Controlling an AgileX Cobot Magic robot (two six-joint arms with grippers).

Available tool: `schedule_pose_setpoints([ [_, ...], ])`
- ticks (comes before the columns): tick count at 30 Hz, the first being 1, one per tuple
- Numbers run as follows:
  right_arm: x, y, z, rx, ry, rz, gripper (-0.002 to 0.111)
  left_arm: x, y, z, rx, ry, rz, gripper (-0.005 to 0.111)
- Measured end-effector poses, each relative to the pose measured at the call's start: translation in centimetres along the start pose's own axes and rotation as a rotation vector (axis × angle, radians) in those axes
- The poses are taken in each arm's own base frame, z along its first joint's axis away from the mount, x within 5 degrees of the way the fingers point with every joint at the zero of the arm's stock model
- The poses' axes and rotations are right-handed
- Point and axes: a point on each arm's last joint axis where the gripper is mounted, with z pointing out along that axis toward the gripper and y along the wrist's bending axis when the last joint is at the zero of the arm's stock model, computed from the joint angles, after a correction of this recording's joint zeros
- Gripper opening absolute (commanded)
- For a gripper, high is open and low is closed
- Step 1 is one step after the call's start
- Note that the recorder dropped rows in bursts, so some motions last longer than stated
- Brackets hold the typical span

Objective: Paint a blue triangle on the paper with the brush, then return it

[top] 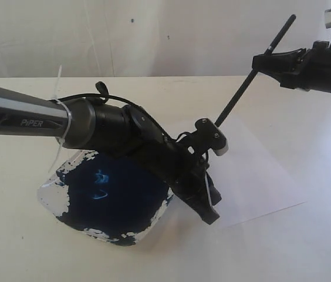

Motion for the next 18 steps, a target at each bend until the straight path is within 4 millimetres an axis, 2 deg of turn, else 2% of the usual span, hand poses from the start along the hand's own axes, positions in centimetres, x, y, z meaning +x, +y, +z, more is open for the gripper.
schedule_pose_setpoints([
  [18,0.0,0.0,0.0,0.002,0.001,0.000,0.000,1.2,-0.2,1.2,0.054,0.045,-0.016,0.000],
])
